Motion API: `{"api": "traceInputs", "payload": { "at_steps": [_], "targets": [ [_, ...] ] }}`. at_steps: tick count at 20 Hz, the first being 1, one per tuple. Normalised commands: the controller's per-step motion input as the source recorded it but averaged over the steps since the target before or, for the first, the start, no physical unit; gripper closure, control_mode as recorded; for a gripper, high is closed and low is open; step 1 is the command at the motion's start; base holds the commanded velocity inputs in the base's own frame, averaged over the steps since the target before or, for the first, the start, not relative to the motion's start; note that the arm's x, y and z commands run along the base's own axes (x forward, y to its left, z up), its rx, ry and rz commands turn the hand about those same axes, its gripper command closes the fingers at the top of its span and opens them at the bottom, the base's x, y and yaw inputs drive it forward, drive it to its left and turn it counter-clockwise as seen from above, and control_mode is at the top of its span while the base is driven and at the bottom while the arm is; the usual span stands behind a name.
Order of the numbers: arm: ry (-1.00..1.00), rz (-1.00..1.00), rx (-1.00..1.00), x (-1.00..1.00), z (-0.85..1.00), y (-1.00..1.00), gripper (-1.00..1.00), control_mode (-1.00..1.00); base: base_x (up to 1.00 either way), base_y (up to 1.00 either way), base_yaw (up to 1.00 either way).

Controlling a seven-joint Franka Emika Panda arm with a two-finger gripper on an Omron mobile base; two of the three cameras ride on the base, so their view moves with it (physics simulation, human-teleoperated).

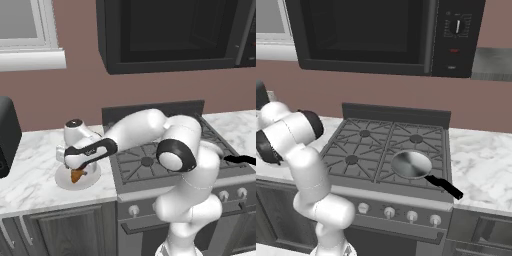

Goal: Pick the croissant and place it on the pan. Then turn on the stove to warm the croissant.

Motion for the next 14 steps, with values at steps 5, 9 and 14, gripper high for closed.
{"api": "traceInputs", "payload": {
  "at_steps": [5, 9, 14],
  "targets": [
    [0.00, 0.00, 0.00, 0.20, -0.13, 0.00, -1.00, -1.00, 0.00, 0.00, 0.00],
    [0.00, 0.00, 0.00, 0.13, -0.16, 0.00, -1.00, -1.00, 0.00, 0.00, 0.00],
    [0.00, 0.00, 0.00, 0.00, -0.17, 0.00, -1.00, -1.00, 0.00, 0.00, 0.00]
  ]
}}
